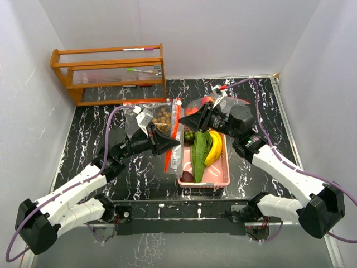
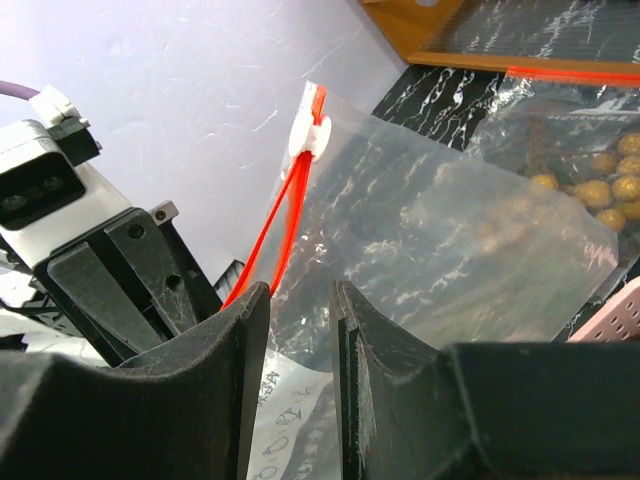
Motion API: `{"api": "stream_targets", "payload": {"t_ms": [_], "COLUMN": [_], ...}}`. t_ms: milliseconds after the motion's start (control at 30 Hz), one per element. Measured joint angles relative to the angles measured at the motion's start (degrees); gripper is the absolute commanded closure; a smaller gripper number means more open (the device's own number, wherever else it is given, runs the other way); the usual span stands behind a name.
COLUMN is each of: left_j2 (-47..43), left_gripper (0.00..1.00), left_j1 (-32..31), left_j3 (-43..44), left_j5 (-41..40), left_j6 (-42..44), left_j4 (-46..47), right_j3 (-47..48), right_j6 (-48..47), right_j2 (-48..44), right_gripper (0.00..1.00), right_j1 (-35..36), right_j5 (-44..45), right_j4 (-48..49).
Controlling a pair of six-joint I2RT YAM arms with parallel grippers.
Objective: Place the food in the zip-top bag and seal the zipper
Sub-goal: Open the zipper of the food storage bag.
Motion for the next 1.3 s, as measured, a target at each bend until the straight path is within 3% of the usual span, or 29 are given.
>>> {"api": "stream_targets", "payload": {"t_ms": [433,633,833,967,1100,1133,1267,1300], "left_j2": [0.55,2.29,3.21,3.23,3.72,4.11,5.03,5.07], "left_gripper": [1.00,1.00,1.00,1.00,0.97,0.91,0.90,0.85], "left_j1": [0.00,0.00,0.00,0.00,0.00,0.00,-0.02,-0.04], "left_j3": [-0.24,-0.22,-0.20,-0.17,0.70,1.20,3.06,3.45], "left_j5": [1.22,1.29,1.16,1.16,1.16,1.16,0.50,0.20], "left_j6": [-0.24,0.22,1.11,1.29,1.42,1.55,2.64,2.95], "left_j4": [1.18,0.76,-0.44,-0.63,-1.55,-1.84,-4.74,-5.57], "right_j3": [0.00,0.00,-0.02,-0.63,-1.79,-1.79,-1.03,-0.83], "right_j6": [2.05,2.78,2.29,1.81,1.44,1.46,0.48,0.00], "right_j2": [3.45,4.04,3.82,3.69,3.61,3.63,3.67,3.67], "right_gripper": [0.67,0.54,0.54,0.57,0.85,0.87,0.90,0.91], "right_j1": [-0.42,-0.46,-0.46,-0.46,-0.46,-0.46,-0.46,-0.46], "right_j5": [-6.01,-8.74,-9.99,-10.73,-11.30,-11.45,-10.82,-10.45], "right_j4": [5.35,5.49,4.94,4.55,3.65,3.54,0.59,-0.35]}}
